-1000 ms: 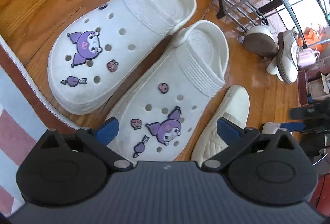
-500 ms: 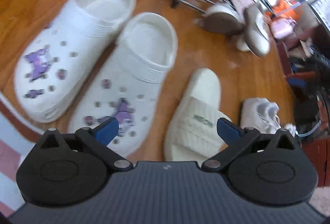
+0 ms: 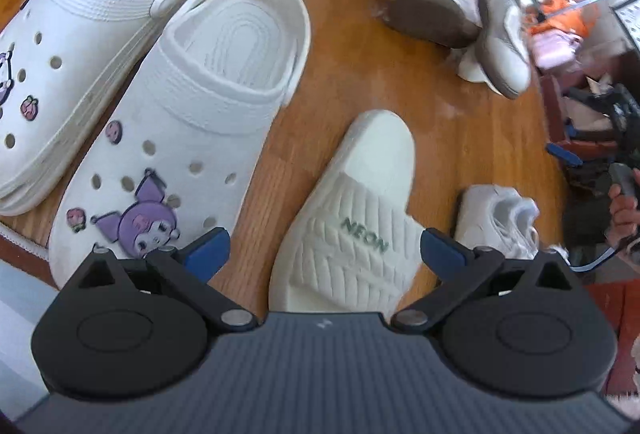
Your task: Organize scattered shoes
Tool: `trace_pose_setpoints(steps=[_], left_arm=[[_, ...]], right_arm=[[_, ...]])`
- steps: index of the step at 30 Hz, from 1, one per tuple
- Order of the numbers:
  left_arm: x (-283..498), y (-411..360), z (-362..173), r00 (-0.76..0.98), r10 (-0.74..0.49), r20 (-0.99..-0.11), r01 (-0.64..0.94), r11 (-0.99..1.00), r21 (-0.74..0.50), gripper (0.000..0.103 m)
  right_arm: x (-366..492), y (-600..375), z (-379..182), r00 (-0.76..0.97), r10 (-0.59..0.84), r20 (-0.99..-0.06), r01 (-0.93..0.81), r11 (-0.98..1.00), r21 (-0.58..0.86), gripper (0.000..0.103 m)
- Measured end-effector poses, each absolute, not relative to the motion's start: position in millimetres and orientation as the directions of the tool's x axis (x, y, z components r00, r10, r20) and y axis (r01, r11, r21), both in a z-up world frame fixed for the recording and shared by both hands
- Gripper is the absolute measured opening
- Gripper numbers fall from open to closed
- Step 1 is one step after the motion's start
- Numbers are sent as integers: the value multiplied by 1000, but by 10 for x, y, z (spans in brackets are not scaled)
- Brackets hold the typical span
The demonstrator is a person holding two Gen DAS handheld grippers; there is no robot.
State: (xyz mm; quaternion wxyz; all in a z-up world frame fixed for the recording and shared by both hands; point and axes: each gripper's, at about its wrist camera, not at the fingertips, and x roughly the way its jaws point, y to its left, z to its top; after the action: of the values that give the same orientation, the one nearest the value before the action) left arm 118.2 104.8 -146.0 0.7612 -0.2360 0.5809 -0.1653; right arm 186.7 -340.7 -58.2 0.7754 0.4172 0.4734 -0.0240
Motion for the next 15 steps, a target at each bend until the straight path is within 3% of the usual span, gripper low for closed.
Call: trace_pose_setpoints(steps=[4,9,13,15], left_arm=[[1563,643,-1217,247,-573,-781,86,816,-571,103],[2121,167,-975,292,-549,-783,157,835,-527,103],[2270,142,-1018,344,-617,-708,143,780,-609,103],[2284,227,-1064,375,-645,-666,125,747,-653,103]], right_arm=[[2114,-3613,-594,569,258,-781,450,697,559,93],[2581,-3472,-358,566,114,-817,324,880,347,90],[3074,-3184,-295,556,33,-830,171,973,153,68],[3171,-3133,-323,551,22,-834,147,982,123,67]])
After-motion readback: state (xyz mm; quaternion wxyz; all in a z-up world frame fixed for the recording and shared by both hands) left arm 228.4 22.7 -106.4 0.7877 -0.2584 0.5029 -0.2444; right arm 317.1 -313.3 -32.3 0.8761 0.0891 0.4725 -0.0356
